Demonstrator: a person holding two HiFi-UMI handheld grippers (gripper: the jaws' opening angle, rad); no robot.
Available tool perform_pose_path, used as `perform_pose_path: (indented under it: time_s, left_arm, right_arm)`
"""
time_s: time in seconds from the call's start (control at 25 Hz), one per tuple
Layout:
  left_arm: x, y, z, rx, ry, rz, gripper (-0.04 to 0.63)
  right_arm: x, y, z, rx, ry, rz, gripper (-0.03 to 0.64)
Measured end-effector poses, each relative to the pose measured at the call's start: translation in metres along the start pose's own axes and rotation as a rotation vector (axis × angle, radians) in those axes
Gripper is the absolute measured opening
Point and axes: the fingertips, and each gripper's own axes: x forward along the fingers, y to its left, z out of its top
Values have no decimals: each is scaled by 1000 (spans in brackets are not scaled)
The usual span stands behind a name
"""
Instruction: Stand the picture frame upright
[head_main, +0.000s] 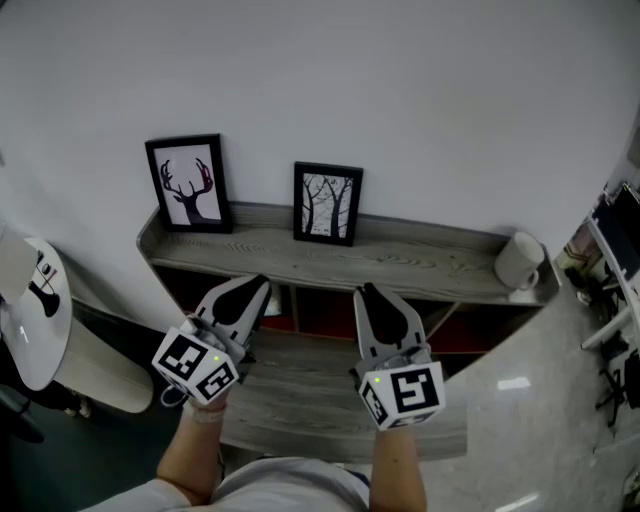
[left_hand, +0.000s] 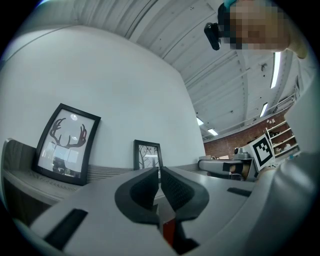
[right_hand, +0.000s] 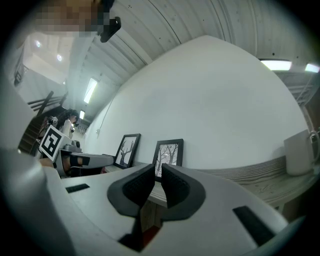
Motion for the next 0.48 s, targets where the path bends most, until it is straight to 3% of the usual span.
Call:
perform_pose_path:
  time_s: [0.48]
  left_arm:
    - [-1, -5, -1, 15, 2, -7, 28]
  right_arm:
    - [-4, 4, 2, -10, -1, -2, 50]
